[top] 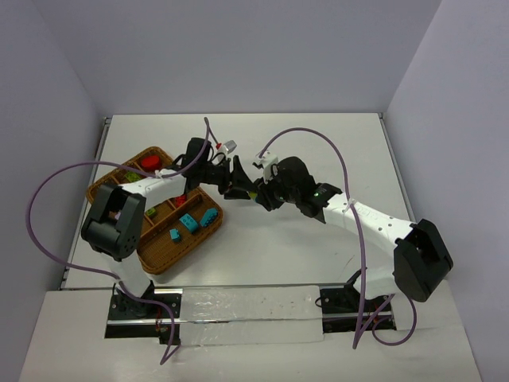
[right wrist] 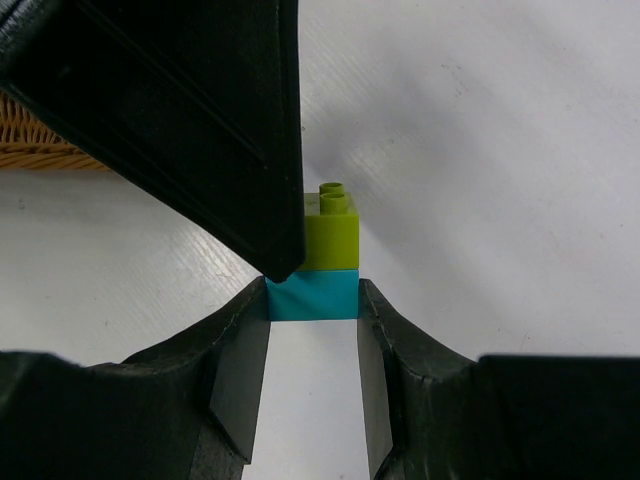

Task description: Sort the legos into containers by color

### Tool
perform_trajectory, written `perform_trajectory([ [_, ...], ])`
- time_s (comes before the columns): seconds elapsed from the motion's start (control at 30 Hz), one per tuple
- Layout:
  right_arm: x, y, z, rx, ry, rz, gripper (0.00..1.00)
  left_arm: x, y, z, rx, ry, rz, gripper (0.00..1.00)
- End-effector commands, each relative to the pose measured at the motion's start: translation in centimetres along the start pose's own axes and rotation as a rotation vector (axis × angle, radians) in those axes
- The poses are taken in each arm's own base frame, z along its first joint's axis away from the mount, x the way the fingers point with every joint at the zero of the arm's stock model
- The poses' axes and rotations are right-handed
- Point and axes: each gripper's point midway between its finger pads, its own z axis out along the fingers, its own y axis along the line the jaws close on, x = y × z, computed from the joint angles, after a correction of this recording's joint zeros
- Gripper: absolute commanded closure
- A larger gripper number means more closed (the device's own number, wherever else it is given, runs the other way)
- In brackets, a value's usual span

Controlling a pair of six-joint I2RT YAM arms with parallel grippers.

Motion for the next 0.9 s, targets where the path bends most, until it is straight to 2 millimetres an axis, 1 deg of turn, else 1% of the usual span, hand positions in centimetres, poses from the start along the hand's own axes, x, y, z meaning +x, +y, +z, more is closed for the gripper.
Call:
perform_trajectory([
  [0.0,-4.4,0.3,-1.2,-0.001,-0.123,-0.023,0.98,-0.9,-2.6,0.6,0.073,0.004,0.075,0.38],
  [0.07,-4.4,0.3,-1.3,0.000,-0.125,-0.025,0.98,-0.9,-2.6,0.7,0.073,0.005,0.075,0.45],
  [0.1,-4.4,0.3,-1.3,0.002,-0.125,-0.025,0.99,-0.9,-2.6,0.7,0.071,0.004,0.074,0.55],
  [0.13,-4.4,0.3,-1.4,0.003,-0.123,-0.026,0.99,-0.9,-2.5,0.7,0.069,0.003,0.074,0.61],
  [0.2,-4.3,0.1,-1.5,0.015,-0.124,-0.024,1.00,-1.0,-2.5,0.7,0.058,-0.003,0.072,0.88],
  [0.23,-4.2,0.0,-1.6,0.019,-0.126,-0.024,1.00,-1.1,-2.4,0.6,0.048,-0.010,0.071,0.95],
  [0.27,-4.2,0.0,-1.7,0.022,-0.127,-0.024,1.00,-1.2,-2.5,0.6,0.044,-0.016,0.071,1.00],
  [0.33,-4.0,-0.3,-1.8,0.036,-0.130,-0.022,1.00,-2.1,-2.2,0.2,0.005,-0.072,0.057,1.00],
  [0.37,-3.7,-0.5,-1.9,0.050,-0.128,-0.023,1.00,-2.6,-2.7,-0.3,0.008,-0.127,0.039,1.00],
  [0.4,-3.3,-0.7,-1.8,0.059,-0.124,-0.021,1.00,-2.3,-2.9,-0.9,0.021,-0.150,-0.006,1.00],
  [0.47,-2.9,-1.0,-1.9,0.082,-0.122,-0.017,1.00,-3.4,-3.8,-1.8,0.061,-0.230,0.000,1.00],
  [0.53,-2.8,-1.2,-1.9,0.092,-0.124,-0.018,1.00,-4.0,-4.1,-2.7,0.073,-0.282,-0.010,1.00],
  [0.6,-2.5,-1.3,-2.0,0.096,-0.125,-0.024,1.00,-4.7,-4.4,-4.2,0.083,-0.333,-0.015,1.00],
  [0.67,-2.5,-1.3,-2.1,0.098,-0.126,-0.030,1.00,-4.9,-4.8,-4.8,0.088,-0.350,-0.002,1.00],
  [0.7,-2.5,-1.3,-2.2,0.100,-0.130,-0.033,1.00,-5.3,-4.8,-5.5,0.076,-0.366,0.001,1.00],
  [0.83,-3.1,-1.4,-2.4,0.104,-0.148,-0.032,1.00,-6.1,-4.8,-6.9,0.027,-0.388,0.025,1.00],
  [0.87,-3.2,-1.4,-2.4,0.103,-0.150,-0.032,1.00,-6.3,-4.4,-7.5,-0.003,-0.399,0.028,1.00],
])
